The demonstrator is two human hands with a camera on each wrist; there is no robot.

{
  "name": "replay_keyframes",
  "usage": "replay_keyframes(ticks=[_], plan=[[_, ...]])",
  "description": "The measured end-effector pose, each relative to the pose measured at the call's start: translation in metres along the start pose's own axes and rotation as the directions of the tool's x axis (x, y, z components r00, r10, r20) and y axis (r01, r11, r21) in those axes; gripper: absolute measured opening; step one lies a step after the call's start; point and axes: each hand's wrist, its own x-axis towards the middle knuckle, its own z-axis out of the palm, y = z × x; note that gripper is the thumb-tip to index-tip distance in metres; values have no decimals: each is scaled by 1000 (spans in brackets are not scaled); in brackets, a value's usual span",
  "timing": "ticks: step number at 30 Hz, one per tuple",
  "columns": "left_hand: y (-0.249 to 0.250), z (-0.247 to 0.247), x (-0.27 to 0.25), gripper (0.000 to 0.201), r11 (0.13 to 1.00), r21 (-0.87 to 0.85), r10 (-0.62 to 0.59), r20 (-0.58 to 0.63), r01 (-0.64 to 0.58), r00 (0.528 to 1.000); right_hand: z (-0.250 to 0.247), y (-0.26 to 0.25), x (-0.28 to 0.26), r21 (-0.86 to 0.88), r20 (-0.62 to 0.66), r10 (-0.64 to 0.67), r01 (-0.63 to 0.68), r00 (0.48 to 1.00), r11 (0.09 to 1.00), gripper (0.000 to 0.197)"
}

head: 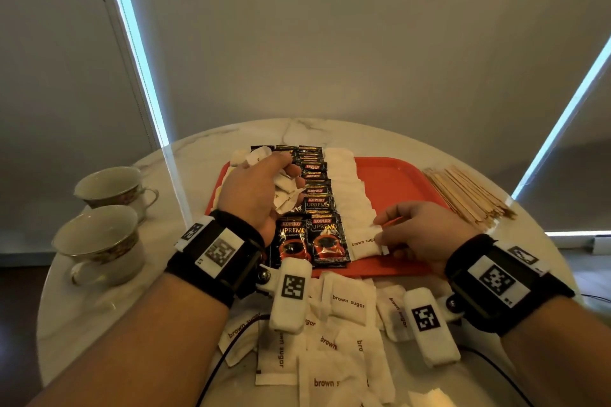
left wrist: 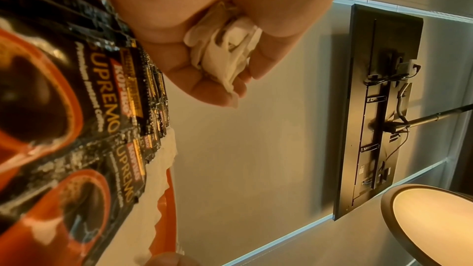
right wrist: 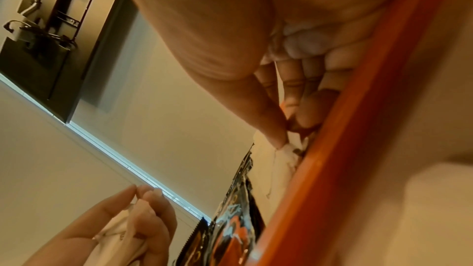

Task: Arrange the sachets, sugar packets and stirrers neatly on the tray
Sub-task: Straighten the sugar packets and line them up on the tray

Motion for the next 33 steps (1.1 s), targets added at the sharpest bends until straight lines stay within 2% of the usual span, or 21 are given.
replay_keyframes(ticks=[7,11,13,16,19,30,33], plan=[[0,-1,2,3,1000,-4,-1,5,1,1000,2,2,-1,5,-49,3,-2,999,1000,26],[0,-1,2,4,1000,-6,2,6,-2,1000,3,4,-4,-4,-117,-59,59,991,998,16],[0,-1,2,4,1000,-4,-2,8,2,1000,5,1,-8,15,-61,-77,78,995,997,10],[-1,-1,2,5,1000,9,-7,7,7,1000,11,-5,-13,37,80,-61,58,995,998,14],[-1,-1,2,5,1000,9,-8,3,8,1000,14,-10,-13,47,134,-40,34,990,998,15],[-2,1,-1,8,997,-54,-58,39,60,998,17,-12,-10,155,108,2,-19,994,988,13],[-1,2,-4,18,984,-137,-100,92,112,991,16,-22,-9,178,109,-61,41,992,983,15]])
